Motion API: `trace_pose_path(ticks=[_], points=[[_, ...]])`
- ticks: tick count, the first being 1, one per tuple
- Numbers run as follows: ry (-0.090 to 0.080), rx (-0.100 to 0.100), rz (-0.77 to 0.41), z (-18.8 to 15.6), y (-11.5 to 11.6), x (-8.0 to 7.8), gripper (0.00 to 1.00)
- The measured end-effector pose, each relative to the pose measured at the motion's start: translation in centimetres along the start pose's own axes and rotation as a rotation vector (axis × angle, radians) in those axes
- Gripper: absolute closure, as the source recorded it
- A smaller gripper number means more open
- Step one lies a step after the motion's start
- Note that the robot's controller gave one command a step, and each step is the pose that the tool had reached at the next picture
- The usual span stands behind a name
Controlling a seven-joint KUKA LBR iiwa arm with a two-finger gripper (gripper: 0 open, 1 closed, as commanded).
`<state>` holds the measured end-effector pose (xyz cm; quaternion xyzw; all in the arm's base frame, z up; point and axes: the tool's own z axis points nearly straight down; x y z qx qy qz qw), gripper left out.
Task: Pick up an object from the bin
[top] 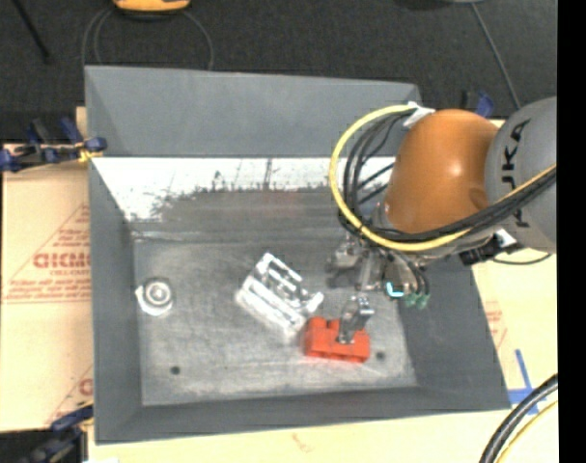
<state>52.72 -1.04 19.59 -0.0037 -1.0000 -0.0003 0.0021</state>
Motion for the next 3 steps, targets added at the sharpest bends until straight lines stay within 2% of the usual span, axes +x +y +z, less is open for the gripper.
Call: trace_pose_path(ticks=[1,2,3], points=[[-0.017,0.003,-0.120,12.5,-3.1,2.9,0.00],[-0.007,0.002,-0.157,9.4,-2.0,4.9,0.00],[-0.004,-0.001,-0.109,9.0,-2.4,5.3,0.00]])
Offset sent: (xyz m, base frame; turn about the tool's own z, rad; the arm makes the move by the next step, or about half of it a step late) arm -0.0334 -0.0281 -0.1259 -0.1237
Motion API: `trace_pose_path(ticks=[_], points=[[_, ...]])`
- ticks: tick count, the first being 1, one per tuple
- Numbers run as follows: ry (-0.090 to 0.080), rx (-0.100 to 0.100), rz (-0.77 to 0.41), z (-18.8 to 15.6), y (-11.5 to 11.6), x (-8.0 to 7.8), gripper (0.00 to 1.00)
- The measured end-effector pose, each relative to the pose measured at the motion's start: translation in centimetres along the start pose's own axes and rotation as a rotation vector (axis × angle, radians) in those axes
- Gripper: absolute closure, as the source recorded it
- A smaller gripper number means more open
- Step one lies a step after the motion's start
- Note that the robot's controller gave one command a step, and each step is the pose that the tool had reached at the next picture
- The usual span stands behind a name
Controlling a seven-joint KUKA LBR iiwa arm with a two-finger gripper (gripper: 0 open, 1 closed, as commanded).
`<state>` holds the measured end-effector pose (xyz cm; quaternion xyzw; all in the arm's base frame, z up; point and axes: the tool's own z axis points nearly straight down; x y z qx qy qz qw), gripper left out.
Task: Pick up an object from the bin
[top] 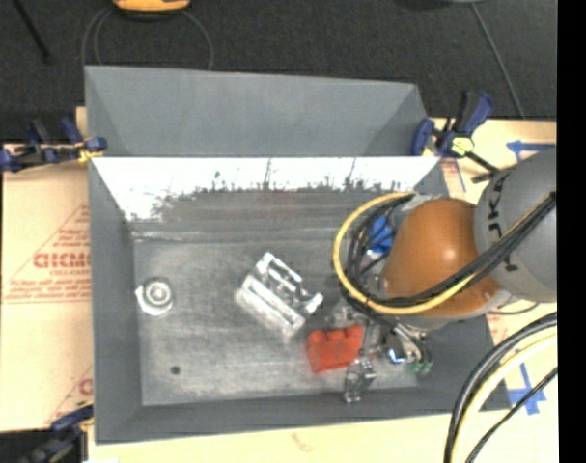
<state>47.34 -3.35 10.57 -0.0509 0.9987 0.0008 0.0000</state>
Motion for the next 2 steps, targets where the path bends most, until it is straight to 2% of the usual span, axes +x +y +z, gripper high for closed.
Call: trace_pose_path(ticks=[1,2], points=[[-0.024,0.006,-0.050,3.06,-0.36,-0.70,0.00],[-0.010,0.004,-0.049,2.89,-0.46,-0.98,0.00]])
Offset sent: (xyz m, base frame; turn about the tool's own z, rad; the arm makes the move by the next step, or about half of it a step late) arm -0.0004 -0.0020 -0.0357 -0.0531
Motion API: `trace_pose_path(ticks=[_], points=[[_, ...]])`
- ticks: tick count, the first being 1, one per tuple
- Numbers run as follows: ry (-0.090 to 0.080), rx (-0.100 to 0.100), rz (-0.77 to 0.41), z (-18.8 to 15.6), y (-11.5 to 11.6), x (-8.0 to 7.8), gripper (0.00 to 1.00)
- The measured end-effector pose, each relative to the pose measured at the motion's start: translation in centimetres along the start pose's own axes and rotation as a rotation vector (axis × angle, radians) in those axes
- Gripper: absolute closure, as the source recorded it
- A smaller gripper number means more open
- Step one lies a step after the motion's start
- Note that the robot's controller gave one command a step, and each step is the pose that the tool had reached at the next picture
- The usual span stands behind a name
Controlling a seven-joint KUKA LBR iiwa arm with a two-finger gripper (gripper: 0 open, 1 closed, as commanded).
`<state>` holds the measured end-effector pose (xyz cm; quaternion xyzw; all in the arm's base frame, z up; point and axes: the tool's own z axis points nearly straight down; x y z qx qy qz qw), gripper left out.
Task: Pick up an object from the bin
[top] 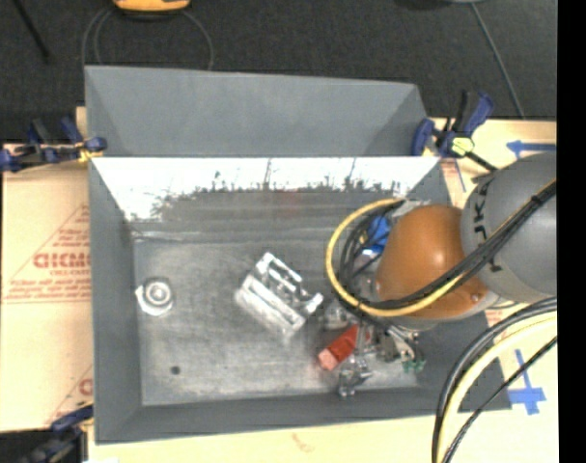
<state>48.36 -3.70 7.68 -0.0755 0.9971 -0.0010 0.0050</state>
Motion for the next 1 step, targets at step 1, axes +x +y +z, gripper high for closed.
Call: trace_pose_path(ticks=[1], points=[[-0.004,0.001,0.000,-0.15,-0.06,-0.10,1.00]])
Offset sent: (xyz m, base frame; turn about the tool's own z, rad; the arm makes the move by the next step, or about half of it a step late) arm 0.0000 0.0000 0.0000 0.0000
